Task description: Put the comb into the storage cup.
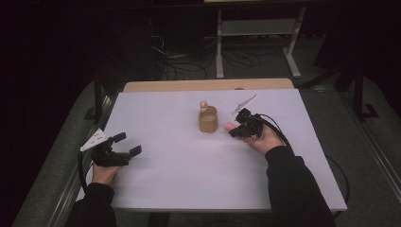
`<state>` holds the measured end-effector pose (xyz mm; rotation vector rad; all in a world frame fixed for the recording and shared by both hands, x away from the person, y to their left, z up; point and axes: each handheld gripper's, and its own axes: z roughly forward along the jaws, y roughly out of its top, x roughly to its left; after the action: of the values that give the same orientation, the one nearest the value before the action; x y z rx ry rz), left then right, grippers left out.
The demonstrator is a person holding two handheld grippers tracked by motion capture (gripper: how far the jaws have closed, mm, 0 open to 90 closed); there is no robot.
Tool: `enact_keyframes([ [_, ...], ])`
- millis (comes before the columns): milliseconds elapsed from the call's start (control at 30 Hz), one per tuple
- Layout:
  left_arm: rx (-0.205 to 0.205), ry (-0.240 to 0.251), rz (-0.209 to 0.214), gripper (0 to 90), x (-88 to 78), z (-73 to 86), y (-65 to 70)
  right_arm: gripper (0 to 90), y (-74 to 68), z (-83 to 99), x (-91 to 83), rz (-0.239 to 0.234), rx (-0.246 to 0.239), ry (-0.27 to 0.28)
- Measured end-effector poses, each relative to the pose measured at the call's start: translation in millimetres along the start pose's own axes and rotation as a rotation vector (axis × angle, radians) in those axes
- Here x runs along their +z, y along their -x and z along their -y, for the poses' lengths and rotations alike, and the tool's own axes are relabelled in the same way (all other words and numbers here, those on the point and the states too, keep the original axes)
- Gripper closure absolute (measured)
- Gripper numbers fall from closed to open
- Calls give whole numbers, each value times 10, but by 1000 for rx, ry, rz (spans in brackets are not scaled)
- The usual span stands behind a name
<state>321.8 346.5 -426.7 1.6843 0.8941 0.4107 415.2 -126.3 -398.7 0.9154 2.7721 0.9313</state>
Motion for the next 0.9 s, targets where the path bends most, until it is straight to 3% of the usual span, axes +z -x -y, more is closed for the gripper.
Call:
enact_keyframes([
  [533,-1,-6,3,0,11,5,-2,889,82,-135,153,30,-8,-75],
  [900,-1,-9,8,0,12,6,-9,889,220,-163,206,38,49,-105],
])
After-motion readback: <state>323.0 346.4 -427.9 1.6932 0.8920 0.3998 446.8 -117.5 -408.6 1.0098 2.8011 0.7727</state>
